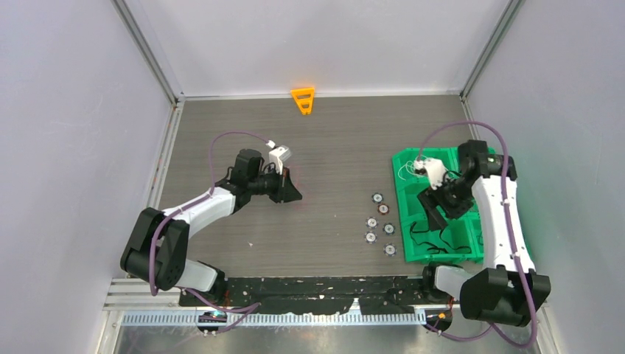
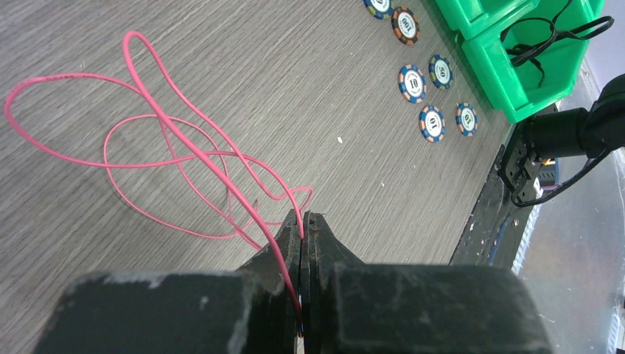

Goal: Untangle the cables

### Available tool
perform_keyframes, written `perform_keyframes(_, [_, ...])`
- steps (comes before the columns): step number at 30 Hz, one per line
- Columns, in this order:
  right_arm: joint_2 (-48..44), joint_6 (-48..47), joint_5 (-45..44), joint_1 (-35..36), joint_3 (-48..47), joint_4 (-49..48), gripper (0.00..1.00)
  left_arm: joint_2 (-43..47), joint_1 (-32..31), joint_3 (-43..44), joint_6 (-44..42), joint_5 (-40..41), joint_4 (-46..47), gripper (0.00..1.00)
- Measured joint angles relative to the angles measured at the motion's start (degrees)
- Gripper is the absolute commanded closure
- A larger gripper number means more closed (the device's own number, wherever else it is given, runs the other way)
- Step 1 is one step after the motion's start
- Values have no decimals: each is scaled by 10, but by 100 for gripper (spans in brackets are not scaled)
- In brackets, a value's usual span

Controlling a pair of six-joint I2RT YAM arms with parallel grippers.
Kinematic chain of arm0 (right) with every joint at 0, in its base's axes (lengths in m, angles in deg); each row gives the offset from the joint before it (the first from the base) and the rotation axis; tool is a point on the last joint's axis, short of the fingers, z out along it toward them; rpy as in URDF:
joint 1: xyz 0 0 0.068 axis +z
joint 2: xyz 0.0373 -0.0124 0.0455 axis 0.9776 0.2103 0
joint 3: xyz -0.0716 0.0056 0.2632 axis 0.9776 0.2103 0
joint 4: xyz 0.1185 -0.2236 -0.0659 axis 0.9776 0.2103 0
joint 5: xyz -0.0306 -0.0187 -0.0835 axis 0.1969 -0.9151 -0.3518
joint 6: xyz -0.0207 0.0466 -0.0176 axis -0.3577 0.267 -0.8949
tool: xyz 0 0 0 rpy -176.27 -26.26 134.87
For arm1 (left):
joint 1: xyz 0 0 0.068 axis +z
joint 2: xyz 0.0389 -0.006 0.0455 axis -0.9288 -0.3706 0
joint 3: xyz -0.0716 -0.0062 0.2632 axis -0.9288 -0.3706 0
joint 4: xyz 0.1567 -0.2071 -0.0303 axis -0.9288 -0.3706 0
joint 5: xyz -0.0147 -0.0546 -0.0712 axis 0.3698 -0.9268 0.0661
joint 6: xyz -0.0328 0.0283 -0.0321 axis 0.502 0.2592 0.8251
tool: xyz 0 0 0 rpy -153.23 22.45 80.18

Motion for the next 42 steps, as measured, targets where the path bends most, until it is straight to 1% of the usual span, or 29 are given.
perform_keyframes(2, [0,30,28,51,0,-19,32,0,0,7,-4,0,-8,100])
perform_keyframes(4, [1,52,45,86,5,-40,34,0,0,12,-10,0,-13,100])
perform_keyframes(8, [21,83,54,111,19,-75,33,0,0,14,-12,2,-19,100])
perform_keyframes(11, [31,102,48,144,39,-117,34,0,0,14,-12,4,-24,100])
perform_keyframes(16, [54,112,38,197,48,-159,39,1,0,14,-12,10,-27,100])
perform_keyframes(20, [69,110,10,224,61,-177,41,9,0,14,-12,17,-32,100])
perform_keyframes(25, [70,92,-21,236,90,-178,44,15,0,14,-12,22,-34,100])
perform_keyframes(27, [70,85,-32,239,100,-177,48,15,0,14,-12,22,-36,100])
perform_keyframes(29, [70,80,-41,240,107,-177,54,15,0,14,-12,23,-36,100])
perform_keyframes(31, [69,75,-46,241,113,-178,66,15,0,14,-12,23,-36,100])
perform_keyframes(32, [68,71,-49,241,116,-177,71,15,0,14,-12,24,-36,100])
perform_keyframes(33, [65,68,-52,241,120,-177,81,15,0,14,-12,25,-36,100])
perform_keyframes(35, [57,59,-59,241,126,-173,93,16,0,14,-12,27,-36,100])
perform_keyframes(37, [40,51,-71,241,131,-165,94,17,0,14,-12,28,-36,100])
perform_keyframes(42, [-10,12,-100,224,139,-137,94,18,0,14,-12,29,-37,100])
